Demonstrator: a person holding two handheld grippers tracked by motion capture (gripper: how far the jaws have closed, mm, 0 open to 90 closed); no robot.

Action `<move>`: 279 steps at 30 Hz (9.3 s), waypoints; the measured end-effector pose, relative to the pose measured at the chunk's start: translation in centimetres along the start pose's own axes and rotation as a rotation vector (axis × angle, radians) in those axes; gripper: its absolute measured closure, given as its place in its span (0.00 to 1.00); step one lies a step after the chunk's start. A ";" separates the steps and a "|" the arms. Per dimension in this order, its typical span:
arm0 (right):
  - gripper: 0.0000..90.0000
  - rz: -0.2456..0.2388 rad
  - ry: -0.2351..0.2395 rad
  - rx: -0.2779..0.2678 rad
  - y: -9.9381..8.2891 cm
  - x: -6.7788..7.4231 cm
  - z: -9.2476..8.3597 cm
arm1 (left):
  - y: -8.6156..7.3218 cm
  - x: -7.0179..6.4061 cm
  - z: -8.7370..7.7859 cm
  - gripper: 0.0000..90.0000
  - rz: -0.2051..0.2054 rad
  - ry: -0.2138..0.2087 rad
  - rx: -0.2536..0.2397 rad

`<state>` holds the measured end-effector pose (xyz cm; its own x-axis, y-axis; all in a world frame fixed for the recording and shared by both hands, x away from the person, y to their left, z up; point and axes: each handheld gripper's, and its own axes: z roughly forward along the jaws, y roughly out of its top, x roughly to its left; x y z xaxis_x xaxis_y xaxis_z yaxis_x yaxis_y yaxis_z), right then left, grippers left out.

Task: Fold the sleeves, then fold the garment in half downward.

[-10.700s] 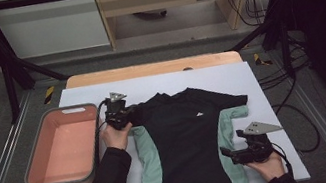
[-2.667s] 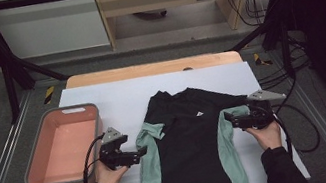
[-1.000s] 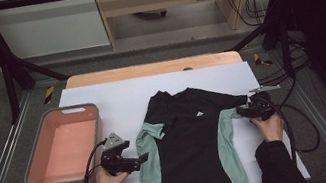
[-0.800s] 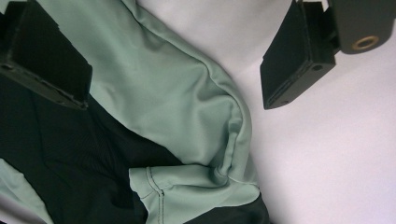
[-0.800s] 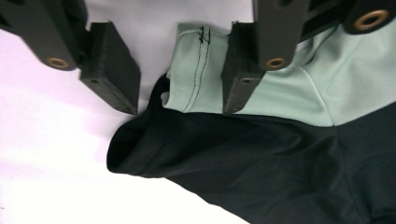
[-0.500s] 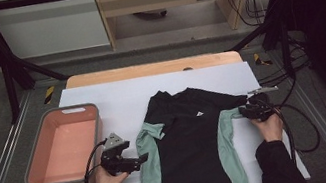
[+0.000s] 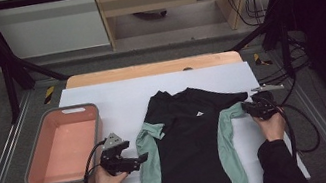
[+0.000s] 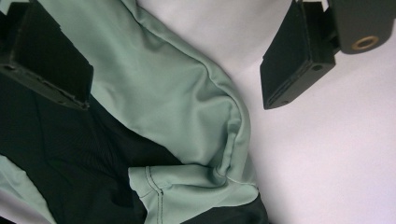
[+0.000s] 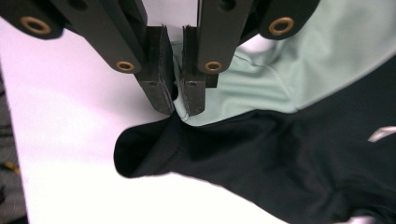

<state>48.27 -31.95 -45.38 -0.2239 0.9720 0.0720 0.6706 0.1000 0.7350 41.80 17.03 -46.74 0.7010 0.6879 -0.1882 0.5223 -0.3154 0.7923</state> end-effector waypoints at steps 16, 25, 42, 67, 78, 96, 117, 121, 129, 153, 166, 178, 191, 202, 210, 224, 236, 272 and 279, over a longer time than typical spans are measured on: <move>0.94 -0.240 0.088 -0.051 2.2 7.2 -1.9 | 0.1 0.0 -0.1 0.10 0.002 0.001 -0.005; 0.94 -0.375 0.104 0.001 2.0 11.1 -0.9 | 0.1 0.0 -0.2 0.10 0.006 0.001 -0.006; 0.86 -0.367 0.162 0.012 1.7 12.3 0.3 | 0.1 0.0 -0.1 0.10 0.001 0.001 -0.002; 0.98 -0.352 0.188 0.042 1.7 11.1 0.4 | 0.1 0.0 -0.1 0.10 0.005 0.001 -0.004; 0.99 -0.335 0.246 0.019 3.1 13.2 1.1 | 0.1 0.0 -0.2 0.10 0.003 0.003 -0.006; 0.54 -0.188 0.288 -0.077 1.5 7.8 -1.7 | 0.1 -0.1 -0.1 0.10 0.007 0.000 -0.001; 0.88 -0.250 0.321 -0.001 0.1 10.0 -0.8 | 0.3 -0.3 -0.3 0.10 0.008 -0.007 -0.006; 0.65 -0.244 0.351 -0.045 0.1 9.9 -1.7 | 0.4 -0.6 -0.3 0.09 0.014 -0.008 -0.006; 0.27 -0.216 0.382 -0.125 -0.8 9.5 -4.0 | 0.8 -1.0 -0.7 0.07 0.015 -0.006 -0.007; 0.09 -0.123 0.356 -0.071 -5.9 6.8 -5.9 | -0.8 -2.9 -0.6 0.10 0.023 -0.040 0.067; 0.12 -0.106 0.341 0.009 -8.4 6.4 -6.2 | -1.9 -3.3 -0.9 0.35 0.022 -0.040 0.126; 0.35 -0.100 0.315 0.078 -9.3 6.3 -6.7 | -2.7 -4.0 -1.3 0.65 0.008 -0.024 0.184; 0.66 -0.081 0.375 0.153 -9.6 7.2 -6.6 | -3.3 -4.5 -2.0 0.95 -0.026 -0.018 0.217; 0.98 -0.105 0.361 0.223 -9.6 7.1 -7.2 | -3.7 -4.9 -2.9 0.97 -0.041 0.006 0.218; 0.98 -0.162 0.317 0.220 -10.0 6.3 -8.6 | -4.2 -6.4 -3.5 0.97 -0.025 -0.012 0.216; 0.36 -0.165 0.347 0.020 -8.7 6.0 -8.1 | -1.4 -4.3 -2.8 0.40 0.021 0.001 0.130; 0.11 -0.178 0.349 -0.046 -6.2 6.6 -6.1 | 1.6 -2.6 -1.6 0.13 0.029 0.013 0.032; 0.01 -0.160 0.347 -0.128 -3.1 5.7 -4.6 | 7.6 1.5 3.3 0.12 -0.006 0.066 0.003; 0.03 -0.154 0.355 -0.132 -3.2 5.8 -4.9 | 8.3 2.1 4.4 0.16 -0.001 0.092 0.007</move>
<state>41.37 -27.66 -43.98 -0.5605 0.8114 0.1659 0.5187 0.1877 0.8341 49.78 13.00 -43.16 0.6530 0.7452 -0.1352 0.5266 -0.3184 0.7882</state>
